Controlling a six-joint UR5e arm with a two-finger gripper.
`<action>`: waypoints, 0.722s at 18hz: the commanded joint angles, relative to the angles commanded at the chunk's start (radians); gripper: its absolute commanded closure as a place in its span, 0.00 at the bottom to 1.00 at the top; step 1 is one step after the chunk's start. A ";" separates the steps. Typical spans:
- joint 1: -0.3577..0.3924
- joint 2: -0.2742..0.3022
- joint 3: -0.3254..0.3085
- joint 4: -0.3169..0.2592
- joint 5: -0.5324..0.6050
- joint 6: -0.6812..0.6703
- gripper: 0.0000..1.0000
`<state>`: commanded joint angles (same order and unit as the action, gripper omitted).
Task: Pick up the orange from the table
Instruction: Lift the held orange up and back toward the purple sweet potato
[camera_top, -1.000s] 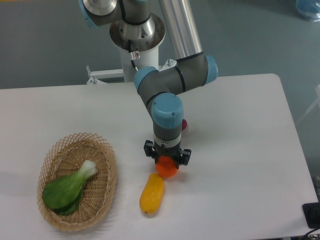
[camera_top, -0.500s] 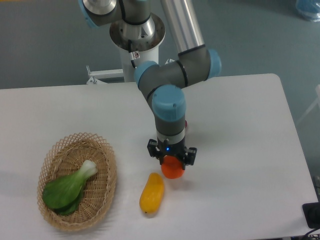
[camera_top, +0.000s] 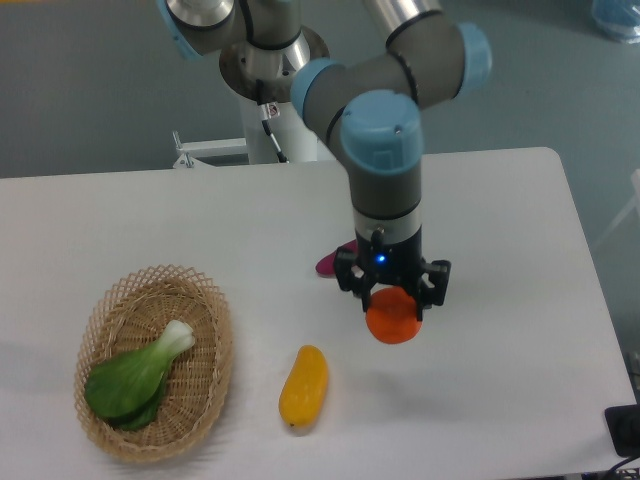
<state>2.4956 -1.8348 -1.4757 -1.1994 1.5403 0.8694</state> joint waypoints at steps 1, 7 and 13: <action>0.011 0.012 0.000 -0.008 -0.014 0.032 0.43; 0.046 0.051 -0.002 -0.066 -0.028 0.115 0.43; 0.049 0.055 -0.003 -0.066 -0.028 0.115 0.43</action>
<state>2.5449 -1.7794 -1.4787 -1.2655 1.5125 0.9848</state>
